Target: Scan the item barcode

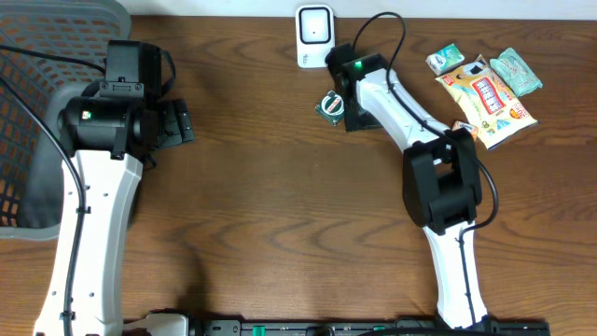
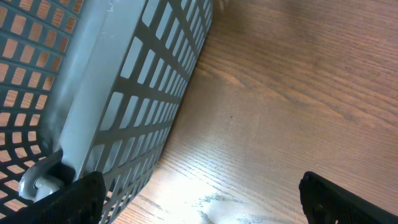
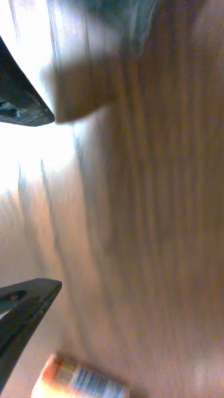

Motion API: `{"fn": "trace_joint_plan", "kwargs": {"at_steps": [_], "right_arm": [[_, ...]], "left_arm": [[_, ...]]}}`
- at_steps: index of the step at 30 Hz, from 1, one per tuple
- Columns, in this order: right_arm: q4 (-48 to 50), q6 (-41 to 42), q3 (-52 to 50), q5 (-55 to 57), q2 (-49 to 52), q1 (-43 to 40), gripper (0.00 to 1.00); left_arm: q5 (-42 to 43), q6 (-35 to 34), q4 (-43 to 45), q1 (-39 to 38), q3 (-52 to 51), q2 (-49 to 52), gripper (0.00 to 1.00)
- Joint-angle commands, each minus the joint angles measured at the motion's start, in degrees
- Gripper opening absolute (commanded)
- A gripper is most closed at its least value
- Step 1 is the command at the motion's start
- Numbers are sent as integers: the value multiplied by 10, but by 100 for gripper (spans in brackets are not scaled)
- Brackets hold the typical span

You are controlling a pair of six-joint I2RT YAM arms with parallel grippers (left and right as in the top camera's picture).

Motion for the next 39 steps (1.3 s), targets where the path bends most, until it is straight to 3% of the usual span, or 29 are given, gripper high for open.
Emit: {"fn": "trace_joint_plan", "kwargs": {"at_steps": [1,4,9,13,18,23,27,39], "right_arm": [[38,-68,0,-168,-47,9,71],[116,-77,0,-272,-48,17,68],[194,-51,0,-249,-48,24,64],[240,-34,0,-242,-45,26,55],[267,-32,0,-205,-14,37,57],[240,-32,0,-160,24,48,57],[207,-32,0,-122,19,48,53],[14,-32,0,112,-24,46,53]], "left_arm": [[-10,-3,-2,3,5,-4,98],[-10,-3,-2,3,5,-4,98],[-10,-3,-2,3,5,-4,98],[-10,-3,-2,3,5,-4,98],[-10,-3,-2,3,5,-4,98],[-10,-3,-2,3,5,-4,98],[-10,-3,-2,3,5,-4,98],[-10,-3,-2,3,5,-4,98]]}}
